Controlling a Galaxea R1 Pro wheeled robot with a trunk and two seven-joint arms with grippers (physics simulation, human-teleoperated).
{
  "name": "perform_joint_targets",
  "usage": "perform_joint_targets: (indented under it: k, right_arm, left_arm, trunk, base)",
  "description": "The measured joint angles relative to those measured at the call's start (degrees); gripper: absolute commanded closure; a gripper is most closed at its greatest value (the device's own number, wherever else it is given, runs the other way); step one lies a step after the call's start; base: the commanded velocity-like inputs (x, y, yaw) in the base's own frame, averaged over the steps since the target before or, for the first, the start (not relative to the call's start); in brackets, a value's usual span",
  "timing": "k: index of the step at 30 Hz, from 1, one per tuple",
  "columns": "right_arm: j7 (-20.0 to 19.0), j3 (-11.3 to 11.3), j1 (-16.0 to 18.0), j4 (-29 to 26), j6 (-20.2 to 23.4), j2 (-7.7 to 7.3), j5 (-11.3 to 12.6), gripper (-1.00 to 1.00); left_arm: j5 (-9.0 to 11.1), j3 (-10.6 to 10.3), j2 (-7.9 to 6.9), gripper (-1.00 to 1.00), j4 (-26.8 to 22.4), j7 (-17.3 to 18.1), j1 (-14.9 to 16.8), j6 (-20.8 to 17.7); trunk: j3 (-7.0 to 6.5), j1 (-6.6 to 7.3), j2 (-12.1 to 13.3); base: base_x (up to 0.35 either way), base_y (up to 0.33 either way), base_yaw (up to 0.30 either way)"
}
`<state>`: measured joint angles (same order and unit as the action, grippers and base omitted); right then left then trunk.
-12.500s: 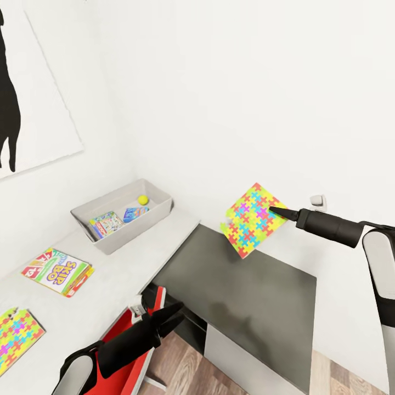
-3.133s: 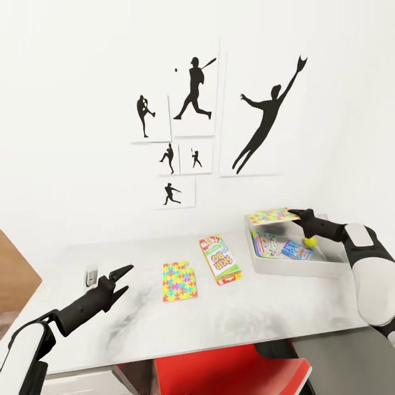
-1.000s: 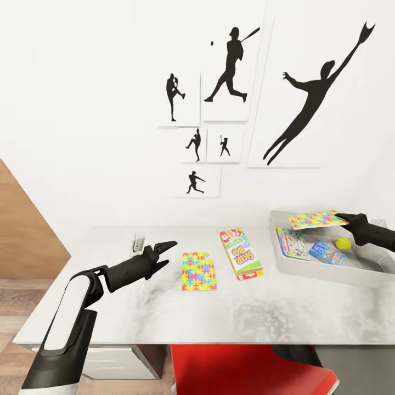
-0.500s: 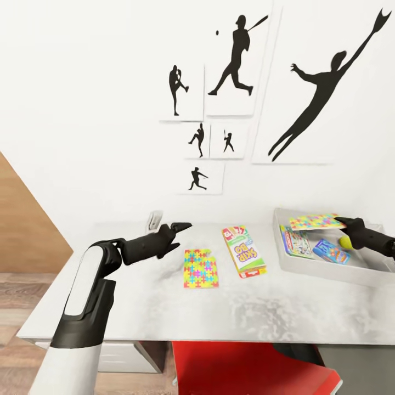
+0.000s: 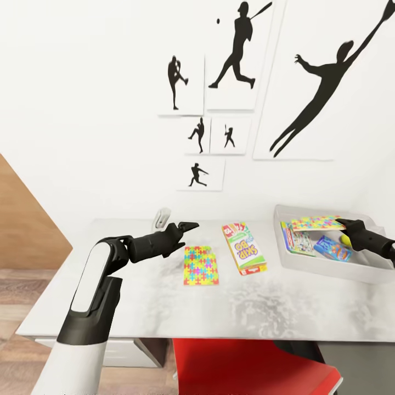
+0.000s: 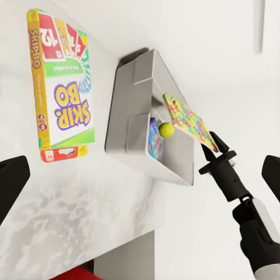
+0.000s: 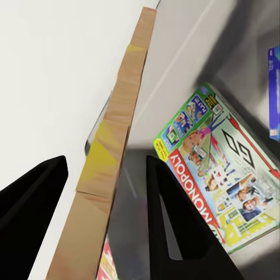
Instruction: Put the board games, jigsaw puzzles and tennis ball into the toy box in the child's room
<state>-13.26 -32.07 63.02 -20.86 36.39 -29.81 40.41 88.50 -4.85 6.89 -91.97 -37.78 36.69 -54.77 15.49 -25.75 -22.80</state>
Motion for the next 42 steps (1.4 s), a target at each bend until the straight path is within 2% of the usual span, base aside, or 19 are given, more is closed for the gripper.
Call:
perform_joint_targets:
  k: [11, 30, 31, 42]
  right_arm:
    - [-0.58, 0.08, 0.00, 0.00, 0.05, -0.06, 0.00, 1.00]
    - [-0.76, 0.30, 0.00, -0.42, -0.02, -0.04, 0.02, 1.00]
    - [-0.77, 0.29, 0.00, -0.46, -0.04, -0.03, 0.01, -1.00]
    - [-1.09, 0.51, 0.01, -0.59, -0.05, -0.01, 0.02, -1.00]
  left_arm:
    - [0.08, -0.10, 0.32, -1.00, -0.09, -0.09, 1.34, 0.01]
    - [0.51, -0.13, 0.38, -1.00, -0.09, -0.47, 1.56, 0.01]
    - [0.51, -0.14, 0.38, -1.00, -0.09, -0.47, 1.55, 0.01]
    - [0.53, -0.19, 0.38, -1.00, -0.09, -0.47, 1.49, 0.01]
  trunk:
    - [1.01, 0.00, 0.00]
    - [2.63, 0.00, -0.01]
    - [2.66, 0.00, -0.01]
    - [2.72, 0.00, -0.01]
  base:
    - [0.000, 0.000, 0.000]
    - [0.000, 0.000, 0.000]
    - [0.000, 0.000, 0.000]
    - [0.000, 0.000, 0.000]
